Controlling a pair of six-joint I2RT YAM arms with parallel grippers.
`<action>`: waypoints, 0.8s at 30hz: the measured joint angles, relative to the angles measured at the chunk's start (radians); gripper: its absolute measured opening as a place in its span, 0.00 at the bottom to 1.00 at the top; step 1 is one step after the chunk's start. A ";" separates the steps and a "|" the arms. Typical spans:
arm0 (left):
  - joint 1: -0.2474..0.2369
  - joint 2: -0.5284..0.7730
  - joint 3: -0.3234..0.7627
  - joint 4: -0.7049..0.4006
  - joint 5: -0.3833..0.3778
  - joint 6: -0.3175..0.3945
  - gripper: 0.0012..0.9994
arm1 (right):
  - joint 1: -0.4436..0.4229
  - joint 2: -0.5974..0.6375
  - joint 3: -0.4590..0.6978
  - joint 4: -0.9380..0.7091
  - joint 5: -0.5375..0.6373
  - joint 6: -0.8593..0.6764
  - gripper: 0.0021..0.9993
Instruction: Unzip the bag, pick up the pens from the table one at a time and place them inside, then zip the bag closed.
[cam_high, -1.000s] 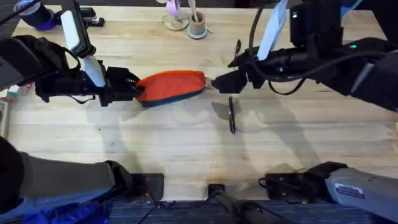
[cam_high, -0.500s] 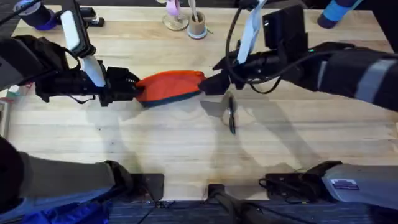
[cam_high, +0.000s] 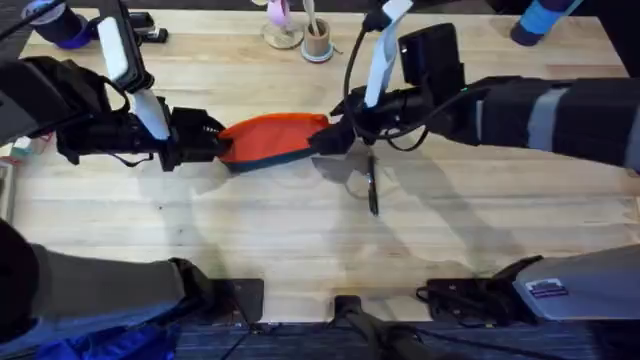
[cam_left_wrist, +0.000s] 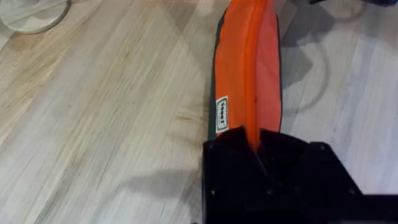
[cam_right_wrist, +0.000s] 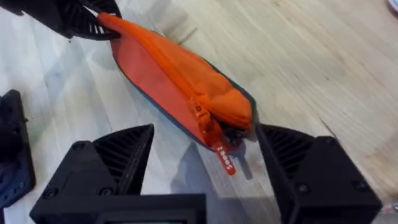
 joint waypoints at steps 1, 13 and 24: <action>0.000 0.000 0.000 0.000 0.000 0.000 0.04 | 0.003 0.009 0.000 0.008 0.000 0.000 0.98; 0.000 0.000 0.000 -0.001 0.000 0.000 0.04 | 0.003 0.028 0.001 0.043 0.007 -0.001 0.54; 0.000 0.000 0.000 -0.002 0.000 0.000 0.04 | 0.002 0.028 0.001 0.053 0.015 -0.002 0.03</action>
